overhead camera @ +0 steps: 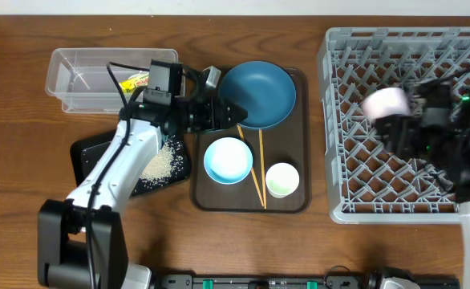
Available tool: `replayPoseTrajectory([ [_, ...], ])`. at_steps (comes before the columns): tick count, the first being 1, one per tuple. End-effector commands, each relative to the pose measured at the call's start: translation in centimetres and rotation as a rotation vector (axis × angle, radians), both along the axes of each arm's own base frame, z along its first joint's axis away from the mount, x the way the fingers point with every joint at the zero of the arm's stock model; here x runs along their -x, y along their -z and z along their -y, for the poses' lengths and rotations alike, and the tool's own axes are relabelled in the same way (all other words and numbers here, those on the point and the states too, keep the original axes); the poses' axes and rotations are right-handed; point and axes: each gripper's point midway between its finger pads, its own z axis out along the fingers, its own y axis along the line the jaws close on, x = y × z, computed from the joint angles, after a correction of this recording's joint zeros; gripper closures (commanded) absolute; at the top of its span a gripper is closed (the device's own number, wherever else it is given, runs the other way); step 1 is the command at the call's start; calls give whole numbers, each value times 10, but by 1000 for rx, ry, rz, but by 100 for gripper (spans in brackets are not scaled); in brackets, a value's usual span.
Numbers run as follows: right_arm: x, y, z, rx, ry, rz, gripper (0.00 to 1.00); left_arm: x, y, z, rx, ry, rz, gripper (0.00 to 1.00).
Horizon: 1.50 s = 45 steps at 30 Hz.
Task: Sort waste into correct bins and load items into the dishwasher rack
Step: 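Carry the pink cup with the right gripper into the dish rack and release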
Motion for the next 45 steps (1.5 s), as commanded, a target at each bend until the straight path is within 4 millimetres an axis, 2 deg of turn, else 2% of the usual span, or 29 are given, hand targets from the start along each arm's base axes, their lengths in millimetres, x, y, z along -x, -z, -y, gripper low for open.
replayPoseTrajectory([
  [1, 0, -16, 43, 60, 188, -29, 99, -4, -19, -20, -133, -31, 157, 43],
  [4, 4, -14, 70, 64, 275, -96, 99, 2, -24, -35, -220, -70, 183, 43],
  [9, 13, 4, 122, 82, 442, -240, 99, 13, -33, -48, -296, -85, 213, 43],
  [12, 18, 21, 157, 66, 539, -325, 99, 16, -33, -52, -317, -97, 210, 43],
  [17, 24, 45, 204, -7, 678, -428, 99, 16, -33, -52, -318, -97, 209, 43],
  [22, 32, 67, 237, -61, 752, -515, 99, 16, -33, -52, -318, -97, 209, 43],
  [28, 42, 97, 261, -114, 805, -594, 99, 16, -32, -52, -319, -96, 206, 43],
  [39, 51, 131, 276, -175, 833, -674, 99, 18, -31, -53, -322, -94, 194, 43],
  [40, 50, 134, 276, -177, 832, -681, 95, 18, -31, -53, -322, -94, 195, 43],
  [42, 49, 141, 278, -183, 830, -692, 83, 19, -31, -53, -322, -94, 194, 43],
  [45, 49, 152, 278, -194, 825, -716, 80, 20, -30, -53, -323, -93, 187, 43],
])
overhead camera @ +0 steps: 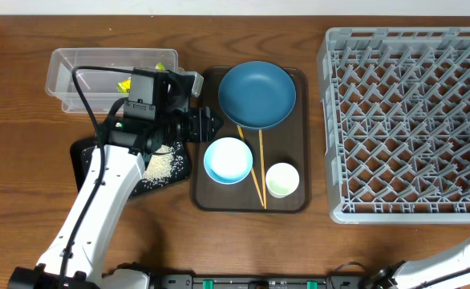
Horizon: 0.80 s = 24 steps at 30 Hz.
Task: Sort waste into correct bins and load items into the dishwasher rack
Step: 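Carry the pink cup with the right gripper into the dish rack and release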
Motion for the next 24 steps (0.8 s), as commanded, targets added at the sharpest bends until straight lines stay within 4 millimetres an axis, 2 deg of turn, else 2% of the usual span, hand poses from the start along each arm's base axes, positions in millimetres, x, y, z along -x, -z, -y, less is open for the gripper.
replayPoseTrajectory([
  [1, 0, 11, 7, -16, 26, -20, 75, -1, -3, -3, -16, 7, 19, 43],
  [6, -5, 15, 2, -52, 23, -3, 22, 0, -3, -3, -17, 7, 15, 43],
  [9, -10, 13, -2, -80, 27, 32, 7, 0, -3, -3, -17, 7, 15, 43],
  [13, -15, 1, -2, -85, 30, 73, 4, 0, -3, -3, -17, 7, 15, 43],
  [17, -24, -22, -1, -76, 24, 122, 5, 0, -3, -3, -17, 7, 15, 43],
  [21, -39, -58, -8, -78, -23, 230, 7, 0, -3, -3, -17, 7, 14, 43],
  [24, -52, -85, -22, -70, -91, 317, 9, 1, -2, -3, -18, 8, 10, 43],
])
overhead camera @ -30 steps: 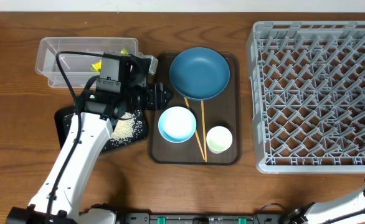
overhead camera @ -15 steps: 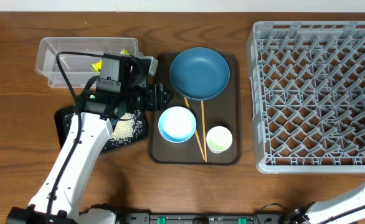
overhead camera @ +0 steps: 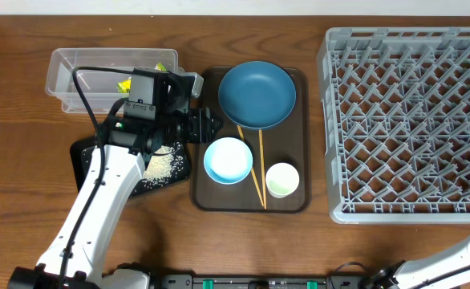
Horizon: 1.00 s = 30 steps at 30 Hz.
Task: Sort waste into correct bins and load items into the dishwasher rack
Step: 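Carry the pink cup with the right gripper into the dish rack and release, then grasp the cream cup with the left gripper and lift it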
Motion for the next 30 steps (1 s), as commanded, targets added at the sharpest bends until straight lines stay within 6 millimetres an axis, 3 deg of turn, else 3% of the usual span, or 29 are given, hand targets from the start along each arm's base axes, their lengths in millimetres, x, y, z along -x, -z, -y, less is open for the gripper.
replayPoseTrajectory([
  [1, -21, -48, -23, 28, -102, 172, 9, -1, -4, -2, -15, 9, 21, 43],
  [9, -58, -101, -111, 129, -442, 320, 10, 10, 8, 21, -21, 80, -9, 42],
  [16, -77, -100, -180, 233, -674, 248, 11, 36, 38, 64, -50, 214, -103, 42],
  [23, -87, -96, -221, 313, -805, 207, 8, 64, 70, 99, -91, 337, -193, 42],
  [30, -89, -96, -239, 311, -851, 216, 7, 83, 101, 117, -166, 407, -248, 42],
])
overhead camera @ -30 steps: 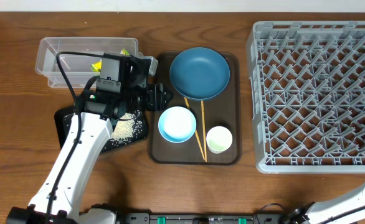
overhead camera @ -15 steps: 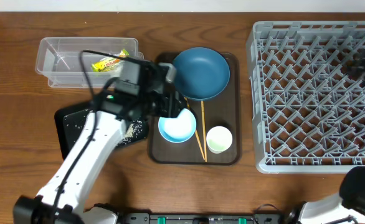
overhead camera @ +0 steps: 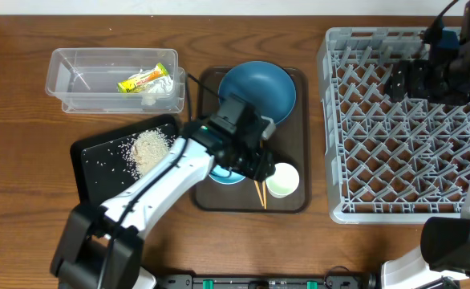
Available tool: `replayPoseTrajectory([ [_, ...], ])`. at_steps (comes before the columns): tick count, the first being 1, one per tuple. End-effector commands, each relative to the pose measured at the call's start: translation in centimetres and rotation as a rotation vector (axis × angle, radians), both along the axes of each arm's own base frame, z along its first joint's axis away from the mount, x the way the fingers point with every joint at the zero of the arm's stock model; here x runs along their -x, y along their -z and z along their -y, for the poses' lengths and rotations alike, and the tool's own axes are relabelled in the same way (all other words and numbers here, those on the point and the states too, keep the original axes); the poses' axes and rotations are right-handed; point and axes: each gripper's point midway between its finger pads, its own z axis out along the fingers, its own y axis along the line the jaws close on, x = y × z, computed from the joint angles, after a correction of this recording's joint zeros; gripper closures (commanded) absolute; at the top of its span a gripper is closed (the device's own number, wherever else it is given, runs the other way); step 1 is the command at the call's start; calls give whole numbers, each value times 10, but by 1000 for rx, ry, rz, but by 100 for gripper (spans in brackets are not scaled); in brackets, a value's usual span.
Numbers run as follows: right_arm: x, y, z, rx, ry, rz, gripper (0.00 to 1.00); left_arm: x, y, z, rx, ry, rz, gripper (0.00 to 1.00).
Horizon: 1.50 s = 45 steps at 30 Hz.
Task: Sort waste into correct bins and load items into the dishwasher rack
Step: 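Grasp the cream cup with the left gripper and lift it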
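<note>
My left gripper (overhead camera: 257, 166) reaches across the brown tray (overhead camera: 297, 80) and sits over the light blue bowl (overhead camera: 219, 174), hiding most of it; its jaws cannot be made out. Right beside it stands the small green cup (overhead camera: 282, 179), and the yellow chopsticks (overhead camera: 260, 193) poke out below. The dark blue plate (overhead camera: 259, 90) lies at the tray's far end. My right gripper (overhead camera: 395, 81) hovers over the far part of the grey dishwasher rack (overhead camera: 379, 160); nothing shows in it and its state is unclear.
A clear bin (overhead camera: 83, 80) at the back left holds a yellow wrapper (overhead camera: 143, 79) and a white scrap (overhead camera: 160, 90). In front of it a black tray (overhead camera: 99, 164) carries a pile of rice (overhead camera: 144, 148).
My left arm has left the black tray's edge and now lies across the brown tray over the light blue bowl. The right arm, at the rack's lower right edge with something pink, is over its far end; the pink thing is gone from view.
First my left gripper pointed at the dark blue plate's left rim while the right held a pink cup over the rack. Then the left drew back beside the black tray and the pink cup sat at the frame's right edge. Now the left covers the bowl.
</note>
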Motion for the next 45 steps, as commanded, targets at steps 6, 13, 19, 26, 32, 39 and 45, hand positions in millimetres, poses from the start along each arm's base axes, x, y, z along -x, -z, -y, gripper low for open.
replayPoseTrajectory([
  [6, 0, -3, 0, 27, -11, 6, 1, 13, 41, 8, -110, 59, -29, 44],
  [13, 3, -3, -4, 9, -16, -4, 1, 14, 53, 12, -130, 72, -37, 70],
  [19, 4, -2, -4, 8, -16, -10, 1, 13, 52, 13, -127, 71, -33, 87],
  [26, 1, -3, -3, 5, -1, 1, 1, -4, 25, 10, -77, 20, 21, 92],
  [32, -4, -5, -3, 4, 11, 23, 1, -40, -32, -13, 24, -138, 124, 94],
  [39, -6, -13, -49, -187, -203, 81, 1, -87, -110, -40, 444, -305, 71, 94],
  [45, 2, -2, -108, -395, -430, 101, 8, -109, -150, -57, 698, -337, -22, 94],
])
